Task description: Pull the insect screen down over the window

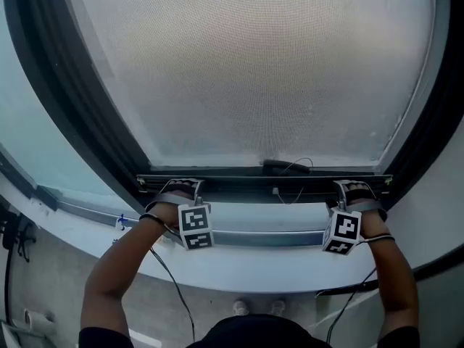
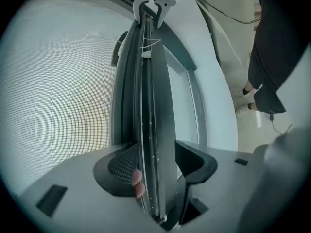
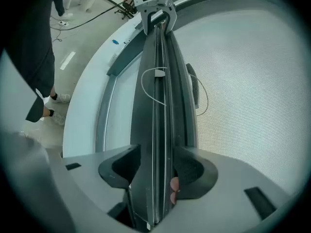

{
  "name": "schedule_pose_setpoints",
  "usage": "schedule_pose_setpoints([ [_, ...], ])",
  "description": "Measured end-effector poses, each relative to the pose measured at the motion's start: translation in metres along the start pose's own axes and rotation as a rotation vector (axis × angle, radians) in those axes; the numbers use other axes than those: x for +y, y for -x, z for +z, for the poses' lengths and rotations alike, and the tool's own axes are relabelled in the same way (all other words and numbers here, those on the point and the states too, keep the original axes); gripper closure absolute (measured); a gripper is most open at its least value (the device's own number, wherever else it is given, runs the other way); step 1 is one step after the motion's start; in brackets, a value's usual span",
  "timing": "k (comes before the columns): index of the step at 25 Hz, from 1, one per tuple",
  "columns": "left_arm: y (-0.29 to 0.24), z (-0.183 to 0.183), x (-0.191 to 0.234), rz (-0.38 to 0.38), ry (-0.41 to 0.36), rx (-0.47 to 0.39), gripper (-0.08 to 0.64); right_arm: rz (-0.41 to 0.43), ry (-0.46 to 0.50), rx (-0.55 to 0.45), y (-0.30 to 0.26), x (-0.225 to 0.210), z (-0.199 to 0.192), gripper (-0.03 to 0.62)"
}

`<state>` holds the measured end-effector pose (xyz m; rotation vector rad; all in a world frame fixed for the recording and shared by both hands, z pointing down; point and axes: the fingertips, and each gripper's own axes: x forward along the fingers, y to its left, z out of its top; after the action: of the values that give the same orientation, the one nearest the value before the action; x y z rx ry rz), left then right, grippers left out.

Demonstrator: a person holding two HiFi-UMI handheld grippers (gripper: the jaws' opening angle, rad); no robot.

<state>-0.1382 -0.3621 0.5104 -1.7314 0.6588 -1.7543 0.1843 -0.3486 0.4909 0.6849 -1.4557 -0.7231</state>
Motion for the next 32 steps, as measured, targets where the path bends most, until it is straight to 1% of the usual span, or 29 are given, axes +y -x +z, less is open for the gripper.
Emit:
schedule_pose_setpoints([
  [2,0.0,0.0,0.001,-0.004,-0.003,0.007,0.316,-0.032,-0.015,-0.019,0.007,-0.004,0.0,0.377],
  [3,0.0,0.0,0.001,-0.007,-0.003,0.008,0.316,-0.053,-0.045,-0.04,0.013,-0.007,0.003,0.377],
  [5,0.001,-0.001,0.002,-0.01,-0.003,0.009,0.316,-0.099,-0.156,-0.117,0.028,-0.014,0.015,0.377],
  [7,0.0,-0.001,0.002,-0.009,-0.002,0.008,0.316,-0.128,-0.332,-0.236,0.042,-0.019,0.032,0.377],
  [8,0.0,-0.001,0.002,-0.01,-0.001,0.008,0.316,-0.129,-0.446,-0.3,0.048,-0.022,0.042,0.377],
  [10,0.0,0.0,0.001,-0.012,0.001,0.007,0.316,-0.113,-0.711,-0.43,0.054,-0.023,0.059,0.377],
  [12,0.0,0.001,0.001,-0.012,0.005,0.003,0.316,-0.064,-0.968,-0.547,0.053,-0.019,0.074,0.377],
  [13,0.0,0.001,0.001,-0.011,0.01,-0.001,0.316,-0.042,-1.066,-0.589,0.052,-0.017,0.082,0.377],
  [14,0.0,0.001,0.001,-0.011,0.016,-0.005,0.316,-0.028,-1.145,-0.62,0.05,-0.017,0.09,0.377],
  [15,0.0,0.001,0.002,-0.011,0.022,-0.007,0.316,-0.023,-1.209,-0.64,0.047,-0.018,0.098,0.377],
  [16,0.0,0.001,0.002,-0.011,0.027,-0.009,0.316,-0.028,-1.252,-0.65,0.044,-0.021,0.105,0.377],
  [17,0.0,0.001,0.002,-0.011,0.029,-0.008,0.316,-0.04,-1.277,-0.65,0.041,-0.024,0.111,0.386],
  [18,0.0,0.001,0.002,-0.012,0.03,-0.008,0.316,-0.051,-1.289,-0.643,0.037,-0.026,0.115,0.433],
  [19,0.001,0.001,0.002,-0.011,0.03,-0.008,0.316,-0.053,-1.296,-0.63,0.033,-0.027,0.119,0.451],
  [26,0.0,0.001,0.002,-0.004,0.038,-0.021,0.316,-0.01,-1.355,-0.558,0.006,-0.024,0.131,0.451],
  [32,0.0,0.001,0.002,-0.007,0.034,-0.023,0.316,0.001,-1.372,-0.518,-0.011,-0.022,0.136,0.451],
])
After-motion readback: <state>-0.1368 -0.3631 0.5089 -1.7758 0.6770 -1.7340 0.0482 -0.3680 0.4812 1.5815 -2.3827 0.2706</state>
